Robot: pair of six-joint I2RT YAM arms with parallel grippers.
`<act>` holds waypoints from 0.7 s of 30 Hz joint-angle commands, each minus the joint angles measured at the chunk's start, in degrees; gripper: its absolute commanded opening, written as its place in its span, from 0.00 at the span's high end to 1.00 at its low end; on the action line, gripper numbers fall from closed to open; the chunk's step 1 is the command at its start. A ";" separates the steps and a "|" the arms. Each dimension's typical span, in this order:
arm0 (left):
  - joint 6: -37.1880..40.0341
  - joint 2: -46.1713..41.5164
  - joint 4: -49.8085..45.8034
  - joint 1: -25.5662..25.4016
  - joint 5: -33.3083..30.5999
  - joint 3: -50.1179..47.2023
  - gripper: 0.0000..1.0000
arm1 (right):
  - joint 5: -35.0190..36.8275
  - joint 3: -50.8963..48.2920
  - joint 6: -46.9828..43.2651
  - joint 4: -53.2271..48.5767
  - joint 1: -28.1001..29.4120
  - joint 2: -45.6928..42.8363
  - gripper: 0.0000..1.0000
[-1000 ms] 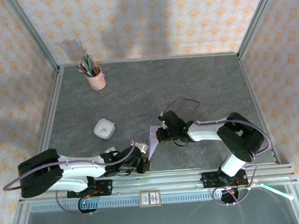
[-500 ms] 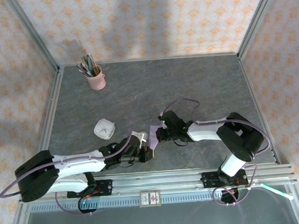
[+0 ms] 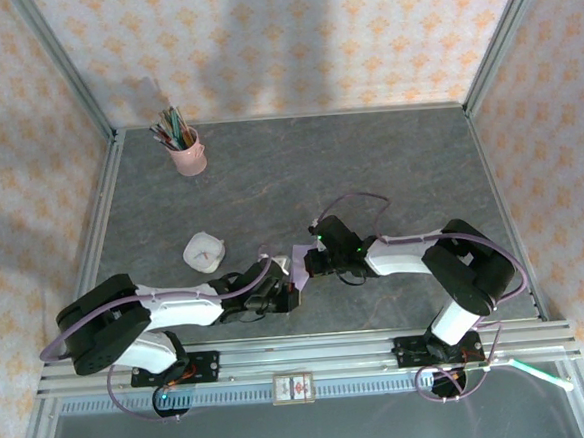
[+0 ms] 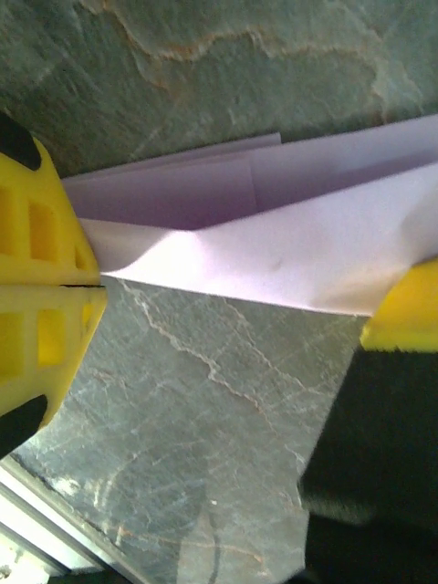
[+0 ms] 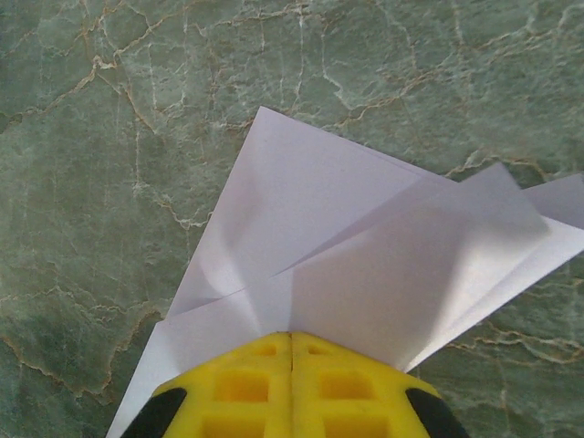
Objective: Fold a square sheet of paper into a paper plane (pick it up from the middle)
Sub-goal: Perform the fifth fold on the wing at the bottom-center of the table.
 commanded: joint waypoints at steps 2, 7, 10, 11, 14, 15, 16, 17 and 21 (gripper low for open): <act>1.37 0.90 1.75 0.86 -0.07 -2.08 0.97 | 5.60 -2.23 -0.02 -8.90 -0.35 3.93 0.95; 0.40 0.90 3.37 1.35 0.60 -4.34 0.97 | 5.61 -1.96 0.04 -9.07 -0.30 3.85 0.95; -0.53 0.80 4.38 1.39 0.98 -5.61 0.98 | 5.48 -1.85 0.05 -9.08 -0.33 3.85 0.94; -0.98 0.64 4.68 1.42 1.04 -6.25 0.98 | 5.44 -1.76 0.02 -9.16 -0.30 3.84 0.94; -2.16 -0.07 5.36 1.46 1.28 -7.84 0.99 | 5.27 -1.03 -0.05 -9.34 -0.31 3.57 0.93; -2.64 -0.29 5.69 1.40 1.38 -8.40 1.00 | 5.03 -0.66 -0.09 -9.26 -0.31 3.29 0.92; -3.25 -0.48 6.21 1.46 1.48 -9.15 1.00 | 4.79 -0.18 -0.02 -9.23 -0.36 3.00 0.91; -3.90 -0.61 6.73 1.46 1.74 -9.92 1.00 | 4.53 0.46 -0.07 -9.33 -0.31 2.65 0.90; -5.72 -1.46 7.39 1.42 2.02 -12.22 1.00 | 3.14 2.99 0.15 -9.86 -0.31 0.55 0.86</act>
